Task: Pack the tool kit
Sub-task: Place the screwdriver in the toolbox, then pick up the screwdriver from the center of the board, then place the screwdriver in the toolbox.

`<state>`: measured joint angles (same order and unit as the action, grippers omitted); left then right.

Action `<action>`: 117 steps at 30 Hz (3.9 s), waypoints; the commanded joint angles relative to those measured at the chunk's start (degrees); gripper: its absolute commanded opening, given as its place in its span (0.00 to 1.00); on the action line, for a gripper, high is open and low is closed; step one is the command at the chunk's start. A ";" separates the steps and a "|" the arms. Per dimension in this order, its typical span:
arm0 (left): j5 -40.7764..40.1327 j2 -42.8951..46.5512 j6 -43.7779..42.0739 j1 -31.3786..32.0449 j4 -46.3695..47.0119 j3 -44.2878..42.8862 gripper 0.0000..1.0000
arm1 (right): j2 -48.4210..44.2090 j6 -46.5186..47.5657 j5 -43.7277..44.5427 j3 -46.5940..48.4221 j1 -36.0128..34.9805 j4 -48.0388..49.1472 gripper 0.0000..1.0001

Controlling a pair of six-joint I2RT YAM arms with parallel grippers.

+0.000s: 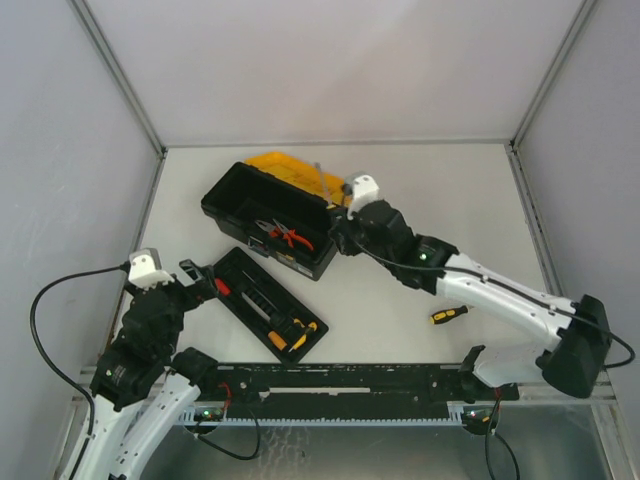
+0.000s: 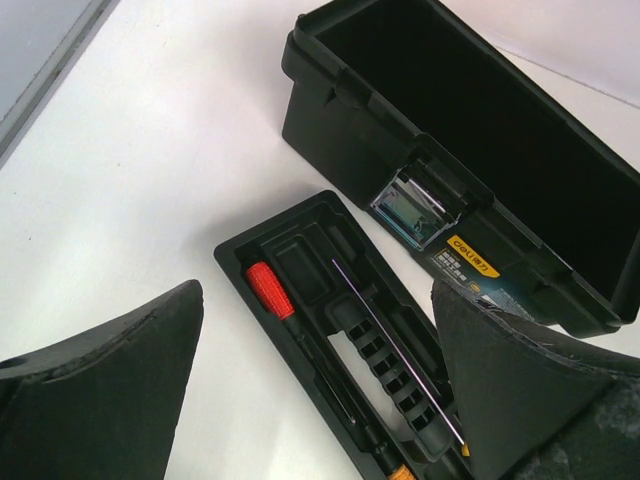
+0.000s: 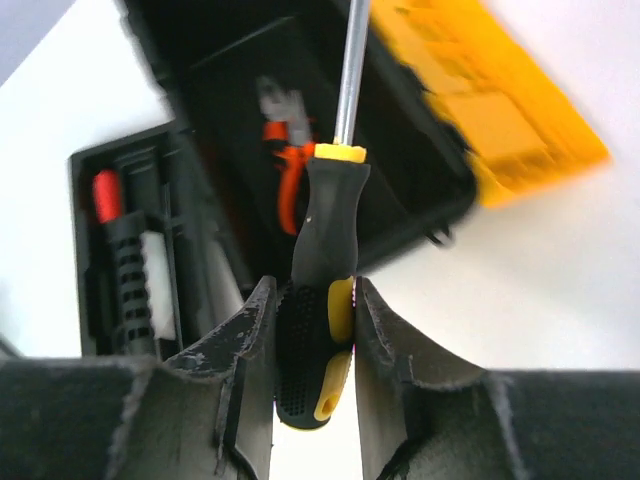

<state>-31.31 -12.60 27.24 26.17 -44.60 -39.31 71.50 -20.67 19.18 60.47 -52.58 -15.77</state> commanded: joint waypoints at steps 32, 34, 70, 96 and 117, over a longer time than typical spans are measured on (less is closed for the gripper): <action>0.72 -0.28 -1.49 -0.51 1.98 0.82 1.00 | 37.37 22.59 -32.02 47.23 6.99 -24.85 0.47; 0.81 -0.32 -1.48 -0.48 1.97 0.82 1.00 | 32.77 20.54 -28.59 44.54 7.16 -23.11 0.49; 2.00 0.12 -1.89 -0.71 2.41 0.95 1.00 | -7.49 -61.77 7.52 -31.95 20.39 -28.89 0.66; 1.36 0.12 -1.72 -0.69 2.15 0.99 1.00 | -19.94 2.43 -28.30 -12.10 13.24 3.45 0.00; 1.15 0.11 -1.58 -0.69 2.06 0.99 1.00 | 28.72 31.21 -4.29 32.73 0.68 -18.33 0.00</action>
<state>-29.78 -12.62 26.33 25.85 -44.16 -39.11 98.89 3.27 12.05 87.66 -52.12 -34.63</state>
